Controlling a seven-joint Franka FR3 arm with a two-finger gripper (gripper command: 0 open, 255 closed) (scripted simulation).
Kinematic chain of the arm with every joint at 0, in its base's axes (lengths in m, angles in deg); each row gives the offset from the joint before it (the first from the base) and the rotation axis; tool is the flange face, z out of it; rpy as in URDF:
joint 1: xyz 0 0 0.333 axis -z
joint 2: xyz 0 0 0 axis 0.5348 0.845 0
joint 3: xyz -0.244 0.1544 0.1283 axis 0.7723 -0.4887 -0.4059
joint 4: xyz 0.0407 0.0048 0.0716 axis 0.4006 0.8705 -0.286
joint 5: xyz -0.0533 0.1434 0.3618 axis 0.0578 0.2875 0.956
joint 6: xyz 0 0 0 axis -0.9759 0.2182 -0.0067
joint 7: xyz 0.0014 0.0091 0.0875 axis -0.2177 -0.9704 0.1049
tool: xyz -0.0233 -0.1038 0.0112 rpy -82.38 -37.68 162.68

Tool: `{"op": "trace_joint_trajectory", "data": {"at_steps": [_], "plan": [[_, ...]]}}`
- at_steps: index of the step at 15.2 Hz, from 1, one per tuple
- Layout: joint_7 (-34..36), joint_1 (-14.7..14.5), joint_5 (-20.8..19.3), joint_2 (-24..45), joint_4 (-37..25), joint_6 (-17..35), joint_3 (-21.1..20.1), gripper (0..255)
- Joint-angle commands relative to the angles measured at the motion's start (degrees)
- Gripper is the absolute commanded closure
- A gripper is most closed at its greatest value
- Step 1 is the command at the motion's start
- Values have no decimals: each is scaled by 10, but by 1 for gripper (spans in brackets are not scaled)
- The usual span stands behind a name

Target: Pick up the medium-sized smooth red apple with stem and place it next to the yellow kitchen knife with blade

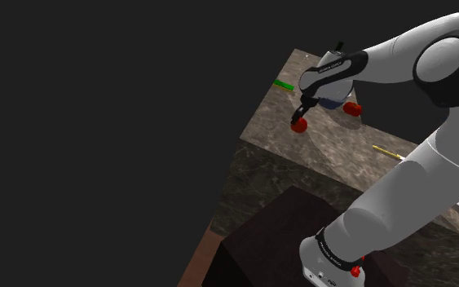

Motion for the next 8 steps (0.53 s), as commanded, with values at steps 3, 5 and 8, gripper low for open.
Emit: {"op": "trace_joint_trajectory", "data": {"at_steps": [3, 5, 8], "plan": [[8, -1, -12, -19, -12, -29, 0, 255], [12, -1, -18, -28, -19, -45, -1, 255], [17, -1, -25, -42, -30, -68, -2, 255]]}}
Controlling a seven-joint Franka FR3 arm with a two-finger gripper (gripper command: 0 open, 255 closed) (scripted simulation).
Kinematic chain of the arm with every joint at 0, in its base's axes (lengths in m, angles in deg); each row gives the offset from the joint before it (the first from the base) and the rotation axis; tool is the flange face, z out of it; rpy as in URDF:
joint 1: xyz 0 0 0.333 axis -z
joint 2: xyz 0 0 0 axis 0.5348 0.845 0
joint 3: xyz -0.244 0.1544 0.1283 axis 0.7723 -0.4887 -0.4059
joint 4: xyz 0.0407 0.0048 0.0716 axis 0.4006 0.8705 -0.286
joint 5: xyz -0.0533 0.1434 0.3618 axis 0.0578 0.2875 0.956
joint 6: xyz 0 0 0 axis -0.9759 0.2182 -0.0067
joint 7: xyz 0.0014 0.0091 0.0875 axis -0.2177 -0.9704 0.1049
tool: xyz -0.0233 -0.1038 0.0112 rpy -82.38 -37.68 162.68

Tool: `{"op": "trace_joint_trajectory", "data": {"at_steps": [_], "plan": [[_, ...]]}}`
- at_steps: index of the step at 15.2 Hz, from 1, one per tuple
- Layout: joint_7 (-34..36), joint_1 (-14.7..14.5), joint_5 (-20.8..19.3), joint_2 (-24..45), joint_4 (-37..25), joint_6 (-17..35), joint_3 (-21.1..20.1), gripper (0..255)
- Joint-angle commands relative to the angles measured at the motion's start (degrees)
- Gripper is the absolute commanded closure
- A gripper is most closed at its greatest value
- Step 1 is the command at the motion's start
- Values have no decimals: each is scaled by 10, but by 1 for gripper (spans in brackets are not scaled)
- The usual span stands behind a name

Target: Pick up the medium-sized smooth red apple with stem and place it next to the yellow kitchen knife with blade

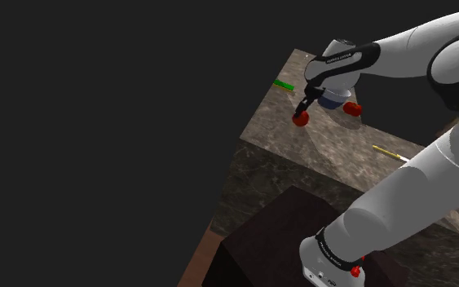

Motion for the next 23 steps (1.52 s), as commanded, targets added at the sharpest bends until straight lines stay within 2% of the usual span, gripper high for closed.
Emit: {"op": "trace_joint_trajectory", "data": {"at_steps": [1, 17, 23], "plan": [[3, 0, -6, -10, -8, -17, -1, 255], [16, -1, -25, -57, -81, -134, -9, 255], [-75, 33, -14, -53, -90, -133, 41, 255]]}}
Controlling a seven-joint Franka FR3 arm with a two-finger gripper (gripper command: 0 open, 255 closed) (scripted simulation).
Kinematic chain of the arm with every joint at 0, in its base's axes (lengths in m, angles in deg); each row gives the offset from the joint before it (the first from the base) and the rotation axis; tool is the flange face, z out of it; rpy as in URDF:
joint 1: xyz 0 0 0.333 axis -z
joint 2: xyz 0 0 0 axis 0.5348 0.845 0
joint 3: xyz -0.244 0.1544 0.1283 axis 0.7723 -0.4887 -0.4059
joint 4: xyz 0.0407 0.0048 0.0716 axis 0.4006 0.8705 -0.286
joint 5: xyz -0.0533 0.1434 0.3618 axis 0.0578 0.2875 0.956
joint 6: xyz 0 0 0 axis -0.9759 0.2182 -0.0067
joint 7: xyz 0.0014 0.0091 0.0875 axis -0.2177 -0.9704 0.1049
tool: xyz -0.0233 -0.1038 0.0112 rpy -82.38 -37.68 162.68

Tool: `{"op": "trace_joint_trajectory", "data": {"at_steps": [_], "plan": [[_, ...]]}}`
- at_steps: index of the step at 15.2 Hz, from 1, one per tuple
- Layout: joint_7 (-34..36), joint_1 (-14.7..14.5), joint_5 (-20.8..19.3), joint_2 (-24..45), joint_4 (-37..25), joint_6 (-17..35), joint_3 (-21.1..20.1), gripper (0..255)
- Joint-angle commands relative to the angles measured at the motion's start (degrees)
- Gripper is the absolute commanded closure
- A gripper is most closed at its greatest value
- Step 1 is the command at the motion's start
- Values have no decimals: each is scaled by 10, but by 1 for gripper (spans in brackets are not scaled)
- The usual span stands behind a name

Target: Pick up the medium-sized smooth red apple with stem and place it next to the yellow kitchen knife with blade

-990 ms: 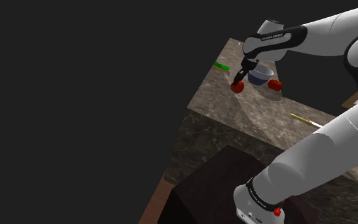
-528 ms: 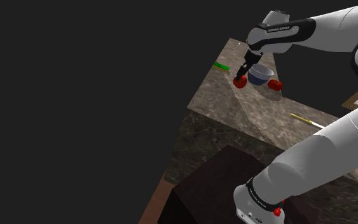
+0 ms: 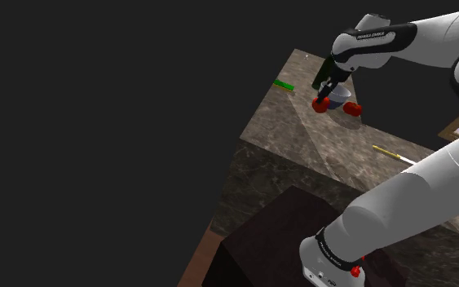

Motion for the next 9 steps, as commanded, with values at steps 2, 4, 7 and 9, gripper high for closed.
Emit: {"op": "trace_joint_trajectory", "data": {"at_steps": [2, 4, 7, 9], "plan": [[-49, 17, 9, 6, -9, -2, 26, 255], [-83, 28, 19, 16, -20, -4, 45, 255], [-136, 45, 39, 36, -41, -7, 71, 255], [-173, 57, 56, 54, -58, -10, 88, 255]]}}
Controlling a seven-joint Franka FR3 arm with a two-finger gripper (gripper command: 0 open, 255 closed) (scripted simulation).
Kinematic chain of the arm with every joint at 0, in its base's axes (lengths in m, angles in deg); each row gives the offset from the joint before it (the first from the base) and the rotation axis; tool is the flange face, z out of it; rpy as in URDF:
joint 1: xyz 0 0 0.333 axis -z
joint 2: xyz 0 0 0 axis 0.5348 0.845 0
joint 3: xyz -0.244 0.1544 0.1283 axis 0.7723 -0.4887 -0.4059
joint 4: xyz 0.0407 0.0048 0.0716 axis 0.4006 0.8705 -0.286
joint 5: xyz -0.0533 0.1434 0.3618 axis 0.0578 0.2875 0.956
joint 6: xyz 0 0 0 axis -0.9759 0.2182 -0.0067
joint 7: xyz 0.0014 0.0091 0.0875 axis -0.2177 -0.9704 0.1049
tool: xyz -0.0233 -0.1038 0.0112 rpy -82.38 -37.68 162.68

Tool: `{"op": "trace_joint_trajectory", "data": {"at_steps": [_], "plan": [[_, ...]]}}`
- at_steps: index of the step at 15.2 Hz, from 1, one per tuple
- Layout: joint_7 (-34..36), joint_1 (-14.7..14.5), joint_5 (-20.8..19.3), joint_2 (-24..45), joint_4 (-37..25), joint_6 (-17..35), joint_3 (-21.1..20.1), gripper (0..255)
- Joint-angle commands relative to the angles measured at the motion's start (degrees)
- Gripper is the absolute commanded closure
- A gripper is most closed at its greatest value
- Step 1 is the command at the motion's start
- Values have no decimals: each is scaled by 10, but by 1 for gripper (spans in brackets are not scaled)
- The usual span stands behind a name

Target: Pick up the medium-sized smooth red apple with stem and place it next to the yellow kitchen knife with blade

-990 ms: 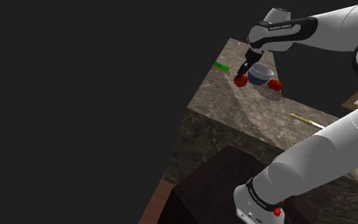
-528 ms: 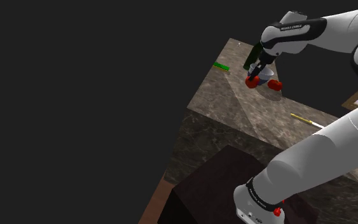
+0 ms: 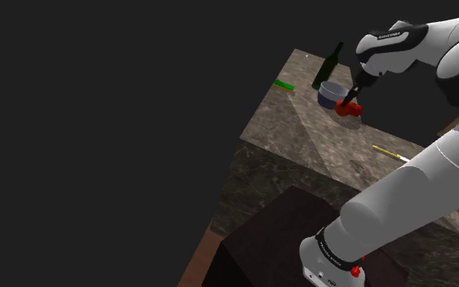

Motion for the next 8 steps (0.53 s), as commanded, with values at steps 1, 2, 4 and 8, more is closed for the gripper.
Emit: {"op": "trace_joint_trajectory", "data": {"at_steps": [1, 2, 4, 8], "plan": [[-37, 13, 16, 15, -13, -1, 16, 255], [-56, 20, 27, 26, -23, -4, 24, 255], [-96, 36, 51, 51, -46, -10, 39, 255], [-175, 78, 107, 109, -102, -30, 60, 255]]}}
